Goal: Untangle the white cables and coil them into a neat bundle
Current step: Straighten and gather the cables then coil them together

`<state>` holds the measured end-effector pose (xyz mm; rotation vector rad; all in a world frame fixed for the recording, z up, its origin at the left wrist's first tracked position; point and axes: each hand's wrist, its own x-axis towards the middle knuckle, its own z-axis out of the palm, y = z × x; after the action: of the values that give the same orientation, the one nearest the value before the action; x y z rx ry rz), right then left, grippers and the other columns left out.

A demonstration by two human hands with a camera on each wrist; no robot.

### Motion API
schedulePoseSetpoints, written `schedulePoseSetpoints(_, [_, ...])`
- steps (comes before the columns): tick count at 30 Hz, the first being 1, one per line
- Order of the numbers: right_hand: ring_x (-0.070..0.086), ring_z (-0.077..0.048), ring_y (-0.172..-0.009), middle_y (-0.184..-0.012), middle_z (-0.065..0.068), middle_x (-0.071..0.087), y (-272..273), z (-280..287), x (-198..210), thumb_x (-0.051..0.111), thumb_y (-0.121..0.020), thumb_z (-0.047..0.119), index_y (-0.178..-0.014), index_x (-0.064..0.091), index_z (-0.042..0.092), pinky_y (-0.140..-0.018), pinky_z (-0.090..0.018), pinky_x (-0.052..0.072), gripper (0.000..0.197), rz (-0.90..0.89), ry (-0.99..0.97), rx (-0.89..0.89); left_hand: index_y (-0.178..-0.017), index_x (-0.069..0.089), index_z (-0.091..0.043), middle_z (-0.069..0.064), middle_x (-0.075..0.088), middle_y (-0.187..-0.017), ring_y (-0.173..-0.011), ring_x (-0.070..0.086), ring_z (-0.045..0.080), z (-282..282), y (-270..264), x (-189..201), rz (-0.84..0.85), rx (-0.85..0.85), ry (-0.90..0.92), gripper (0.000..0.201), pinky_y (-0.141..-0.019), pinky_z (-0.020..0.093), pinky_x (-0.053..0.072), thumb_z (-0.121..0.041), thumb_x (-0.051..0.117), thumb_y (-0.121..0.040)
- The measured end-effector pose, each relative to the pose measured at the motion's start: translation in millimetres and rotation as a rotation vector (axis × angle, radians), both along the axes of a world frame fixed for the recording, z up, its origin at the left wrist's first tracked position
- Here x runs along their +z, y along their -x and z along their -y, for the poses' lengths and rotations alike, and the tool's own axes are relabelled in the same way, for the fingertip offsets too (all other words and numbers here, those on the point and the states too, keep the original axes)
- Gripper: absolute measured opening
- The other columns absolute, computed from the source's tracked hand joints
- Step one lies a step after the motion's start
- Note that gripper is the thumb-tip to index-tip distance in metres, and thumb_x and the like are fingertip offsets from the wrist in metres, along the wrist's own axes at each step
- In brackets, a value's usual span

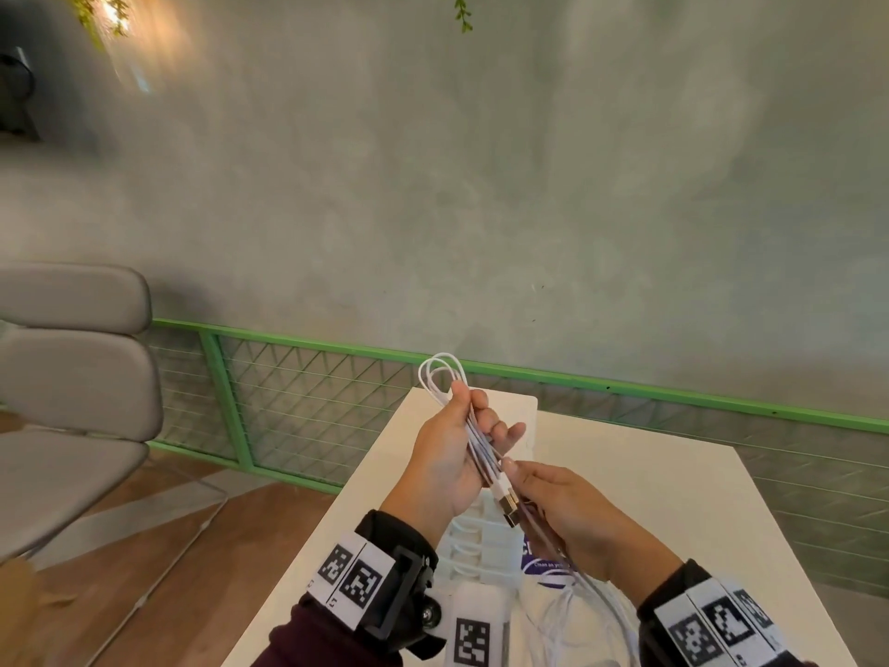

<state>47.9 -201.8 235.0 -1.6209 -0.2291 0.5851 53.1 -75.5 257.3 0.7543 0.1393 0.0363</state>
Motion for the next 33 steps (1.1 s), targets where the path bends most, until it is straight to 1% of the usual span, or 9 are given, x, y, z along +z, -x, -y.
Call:
schedulePoseSetpoints(3, [0.035, -0.023, -0.060, -0.071, -0.011, 0.052, 0.2, 0.0, 1.2, 0.049, -0.070, 0.062, -0.088, 0.059, 0.000, -0.051, -0.025, 0.029, 0.066, 0.099, 0.144, 0.011, -0.082, 0.056, -0.004, 0.003, 0.056, -0.047, -0.043, 0.059, 0.016, -4.7, 1.1, -3.6, 0.023, 0.010, -0.044, 0.045, -0.063, 0.031, 0.061, -0.036, 0.029, -0.100])
schedulePoseSetpoints(5, [0.030, -0.012, -0.050, -0.063, -0.006, 0.043, -0.4, 2.9, 3.8, 0.046, -0.078, 0.058, -0.083, 0.056, 0.005, -0.046, -0.021, 0.024, 0.054, 0.146, 0.185, 0.034, -0.090, 0.060, -0.003, 0.006, 0.065, -0.054, -0.051, 0.066, 0.019, -8.9, 1.8, -4.4, 0.050, 0.007, -0.089, 0.047, -0.065, 0.031, 0.060, -0.036, 0.027, -0.100])
schedulePoseSetpoints(8, [0.022, -0.004, -0.040, -0.051, 0.007, 0.033, -4.0, 10.5, 1.6, 0.046, -0.090, 0.042, -0.096, 0.064, 0.011, -0.040, -0.016, 0.020, 0.037, 0.204, 0.188, 0.046, -0.098, 0.061, -0.005, 0.012, 0.074, -0.074, -0.069, 0.073, 0.022, -17.9, 1.2, -4.5, 0.093, -0.012, -0.126, 0.050, -0.067, 0.029, 0.061, -0.038, 0.023, -0.100])
schedulePoseSetpoints(13, [0.020, -0.008, -0.040, -0.046, 0.004, 0.029, -9.1, 22.6, 0.8, 0.046, -0.091, 0.037, -0.079, 0.066, 0.014, -0.039, -0.018, 0.021, 0.033, 0.213, 0.157, -0.066, -0.106, 0.058, -0.007, 0.010, 0.072, -0.094, -0.080, 0.073, 0.018, -24.2, 4.1, -5.2, 0.066, -0.087, -0.211, 0.055, -0.077, 0.028, 0.057, -0.043, 0.017, -0.099])
schedulePoseSetpoints(18, [0.030, -0.008, -0.043, -0.050, 0.005, 0.041, -8.4, 25.4, 4.5, 0.053, -0.091, 0.027, -0.087, 0.065, 0.012, -0.042, -0.018, 0.030, 0.020, 0.187, 0.133, -0.041, -0.126, 0.050, -0.011, 0.010, 0.063, -0.122, -0.092, 0.069, 0.016, -16.6, 4.1, -7.8, 0.015, -0.122, -0.264, 0.051, -0.087, 0.028, 0.052, -0.042, 0.020, -0.099])
schedulePoseSetpoints(21, [0.053, -0.009, -0.057, -0.062, 0.006, 0.060, -6.8, 17.9, 7.6, 0.058, -0.088, 0.025, -0.085, 0.066, 0.018, -0.062, -0.023, 0.046, 0.010, 0.259, 0.192, 0.032, -0.127, 0.050, -0.014, 0.011, 0.064, -0.118, -0.100, 0.063, 0.018, -8.4, 3.2, -10.0, 0.005, -0.137, -0.272, 0.043, -0.093, 0.029, 0.046, -0.037, 0.026, -0.099])
schedulePoseSetpoints(26, [0.057, -0.007, -0.062, -0.067, 0.006, 0.065, -11.2, -2.1, 14.7, 0.060, -0.087, 0.026, -0.076, 0.067, 0.024, -0.064, -0.020, 0.044, 0.014, 0.392, 0.128, -0.109, -0.099, 0.064, -0.018, 0.014, 0.060, -0.096, -0.076, 0.053, 0.020, 4.1, 6.7, -13.8, -0.005, -0.150, -0.385, 0.036, -0.062, 0.025, 0.045, -0.034, 0.032, -0.099])
schedulePoseSetpoints(29, [0.054, -0.003, -0.057, -0.061, 0.011, 0.063, -15.1, -8.3, 17.0, 0.063, -0.086, 0.020, -0.073, 0.067, 0.024, -0.061, -0.018, 0.042, 0.014, 0.404, 0.107, -0.152, -0.104, 0.064, -0.013, 0.010, 0.066, -0.094, -0.081, 0.061, 0.015, 1.3, 8.8, -15.4, -0.025, -0.166, -0.438, 0.039, -0.064, 0.020, 0.051, -0.033, 0.031, -0.101])
schedulePoseSetpoints(33, [0.052, -0.014, -0.053, -0.059, -0.002, 0.060, -16.2, -10.6, 20.7, 0.050, -0.090, 0.007, -0.082, 0.058, 0.007, -0.058, -0.025, 0.046, 0.012, 0.223, -0.079, -0.103, -0.118, 0.058, -0.010, 0.014, 0.062, -0.099, -0.086, 0.056, 0.024, -4.3, 9.3, -13.8, -0.025, -0.161, -0.398, 0.040, -0.081, 0.031, 0.046, -0.033, 0.030, -0.101])
